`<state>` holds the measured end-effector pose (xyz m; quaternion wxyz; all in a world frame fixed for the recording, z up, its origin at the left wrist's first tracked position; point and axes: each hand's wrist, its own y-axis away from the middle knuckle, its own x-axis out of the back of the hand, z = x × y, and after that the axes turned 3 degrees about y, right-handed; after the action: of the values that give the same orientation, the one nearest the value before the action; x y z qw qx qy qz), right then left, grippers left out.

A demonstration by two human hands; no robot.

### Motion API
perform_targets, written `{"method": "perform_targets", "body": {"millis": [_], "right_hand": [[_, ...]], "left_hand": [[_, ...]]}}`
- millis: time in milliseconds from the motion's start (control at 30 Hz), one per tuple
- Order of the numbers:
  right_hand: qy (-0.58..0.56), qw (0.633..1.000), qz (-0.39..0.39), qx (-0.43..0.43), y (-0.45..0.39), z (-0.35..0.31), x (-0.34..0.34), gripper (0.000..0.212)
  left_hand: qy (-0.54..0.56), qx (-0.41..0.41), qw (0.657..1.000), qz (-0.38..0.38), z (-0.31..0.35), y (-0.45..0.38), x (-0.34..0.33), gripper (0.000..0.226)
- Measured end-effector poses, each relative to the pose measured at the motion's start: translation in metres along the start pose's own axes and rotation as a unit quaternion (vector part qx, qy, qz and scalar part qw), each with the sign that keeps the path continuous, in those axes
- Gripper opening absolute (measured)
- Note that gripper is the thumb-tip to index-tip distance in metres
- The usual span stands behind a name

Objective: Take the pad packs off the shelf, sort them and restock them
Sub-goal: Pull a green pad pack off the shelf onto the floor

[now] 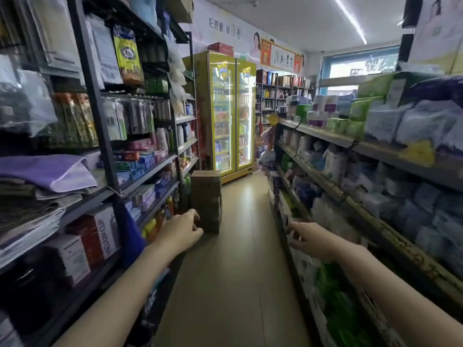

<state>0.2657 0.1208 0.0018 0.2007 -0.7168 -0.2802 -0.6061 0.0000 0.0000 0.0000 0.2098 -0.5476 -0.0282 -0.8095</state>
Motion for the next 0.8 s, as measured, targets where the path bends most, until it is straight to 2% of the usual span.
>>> {"method": "perform_targets", "body": {"millis": [133,267,400,567,700,800], "right_hand": [[0.004,1.000,-0.005,-0.016,-0.073,0.044,0.010,0.038],[0.006,0.999,-0.026,-0.018,-0.160,0.098,-0.003,0.034],[0.015,0.995,-0.095,-0.021,-0.245,0.136,-0.036,0.033],[0.046,0.976,-0.210,-0.031,-0.352,0.177,-0.096,0.033],[0.071,0.960,-0.269,-0.036,-0.451,0.205,-0.136,0.031],[0.078,0.948,-0.303,-0.053,-0.528,0.226,-0.143,0.029]], "left_hand": [[-0.050,0.029,0.997,-0.053,-0.010,-0.081,-0.042,0.038],[-0.056,0.062,0.989,-0.122,-0.020,-0.170,-0.097,0.040],[-0.054,0.067,0.974,-0.209,-0.042,-0.228,-0.145,0.028],[-0.093,0.099,0.935,-0.328,-0.111,-0.302,-0.207,0.025],[-0.064,0.115,0.937,-0.324,-0.160,-0.397,-0.257,0.023],[-0.053,0.119,0.927,-0.351,-0.187,-0.481,-0.282,0.024]]}}
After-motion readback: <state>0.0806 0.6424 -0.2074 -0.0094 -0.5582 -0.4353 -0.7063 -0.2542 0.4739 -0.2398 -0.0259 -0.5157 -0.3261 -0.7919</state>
